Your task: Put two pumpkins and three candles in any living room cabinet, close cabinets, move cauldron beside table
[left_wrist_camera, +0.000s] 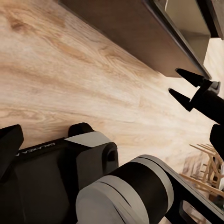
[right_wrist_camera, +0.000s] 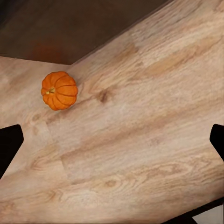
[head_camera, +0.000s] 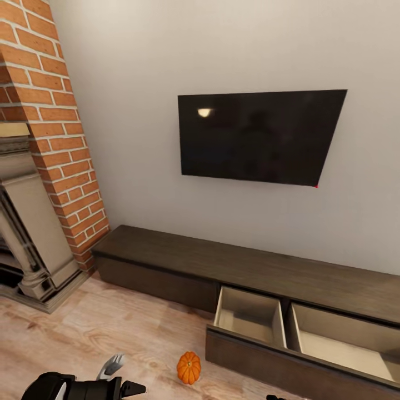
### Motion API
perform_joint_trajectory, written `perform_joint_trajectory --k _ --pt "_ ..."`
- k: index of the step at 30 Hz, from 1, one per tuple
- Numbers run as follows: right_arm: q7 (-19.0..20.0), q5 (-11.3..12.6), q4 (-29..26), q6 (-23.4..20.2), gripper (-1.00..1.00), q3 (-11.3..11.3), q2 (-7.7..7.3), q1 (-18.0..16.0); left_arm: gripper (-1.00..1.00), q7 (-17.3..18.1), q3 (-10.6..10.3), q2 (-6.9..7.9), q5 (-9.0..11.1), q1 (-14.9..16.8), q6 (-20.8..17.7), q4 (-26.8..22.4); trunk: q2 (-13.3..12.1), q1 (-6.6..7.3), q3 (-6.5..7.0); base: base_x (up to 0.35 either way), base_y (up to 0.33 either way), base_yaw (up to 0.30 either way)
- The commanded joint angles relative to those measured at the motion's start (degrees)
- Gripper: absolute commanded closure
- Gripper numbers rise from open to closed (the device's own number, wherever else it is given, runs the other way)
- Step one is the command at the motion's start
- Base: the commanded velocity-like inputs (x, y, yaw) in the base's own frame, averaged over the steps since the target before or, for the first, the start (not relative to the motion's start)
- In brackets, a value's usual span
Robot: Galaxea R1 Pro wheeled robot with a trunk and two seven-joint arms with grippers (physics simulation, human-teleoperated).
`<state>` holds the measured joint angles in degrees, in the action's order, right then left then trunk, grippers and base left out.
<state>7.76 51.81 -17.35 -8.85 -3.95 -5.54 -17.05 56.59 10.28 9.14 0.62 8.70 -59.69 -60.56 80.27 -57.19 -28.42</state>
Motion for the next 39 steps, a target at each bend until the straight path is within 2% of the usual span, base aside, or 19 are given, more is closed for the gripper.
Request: perform_joint_trajectory --k 1,5,12,16,20,31,35,39 --pt "0.02 0.05 0.01 0.71 -1.0 -0.36 0.0 0.0 -1.0 0.0 0.0 0.0 0.0 0.0 0.01 0.0 0.0 0.0 0.0 0.012 0.325 0.001" --pt "0.05 0.05 0.03 2.8 -1.0 -0.93 0.0 0.0 -1.0 -0.01 0.01 0.0 0.0 0.0 0.01 0.0 0.0 0.0 0.0 0.004 0.33 0.0" --pt "-0.01 0.1 0.04 3.28 -1.0 -0.89 0.0 0.0 -1.0 0.01 0.01 0.09 0.0 0.0 0.01 -0.12 0.0 0.0 0.0 0.075 0.305 0.0" --pt "-0.02 0.13 0.04 3.31 -1.0 -0.82 0.0 0.0 -1.0 0.15 0.02 1.63 0.06 0.0 0.01 -0.25 0.0 0.0 0.0 0.214 0.233 0.0" --pt "-0.03 0.14 0.04 3.38 -1.0 -0.87 0.0 0.0 -1.0 0.25 0.08 2.39 0.15 0.0 0.0 -0.29 0.0 0.0 0.0 0.187 0.225 0.0" --pt "-0.03 0.14 0.04 3.4 -1.0 -0.89 0.0 0.0 -1.0 0.47 0.09 2.68 0.17 0.0 -0.07 -0.26 0.0 0.0 0.0 -0.054 0.216 0.0" --pt "-0.03 0.14 0.04 3.4 -1.0 -0.89 0.0 0.0 -1.0 2.48 0.3 2.91 0.19 0.02 -0.07 -0.33 0.0 0.0 0.0 -0.008 0.034 0.0" --pt "-0.03 0.14 0.04 3.4 -1.0 -0.89 0.0 0.0 -1.0 6.18 2.42 3.34 0.17 0.06 -0.07 -0.61 -1.2 0.66 0.54 -0.002 0.007 0.0"
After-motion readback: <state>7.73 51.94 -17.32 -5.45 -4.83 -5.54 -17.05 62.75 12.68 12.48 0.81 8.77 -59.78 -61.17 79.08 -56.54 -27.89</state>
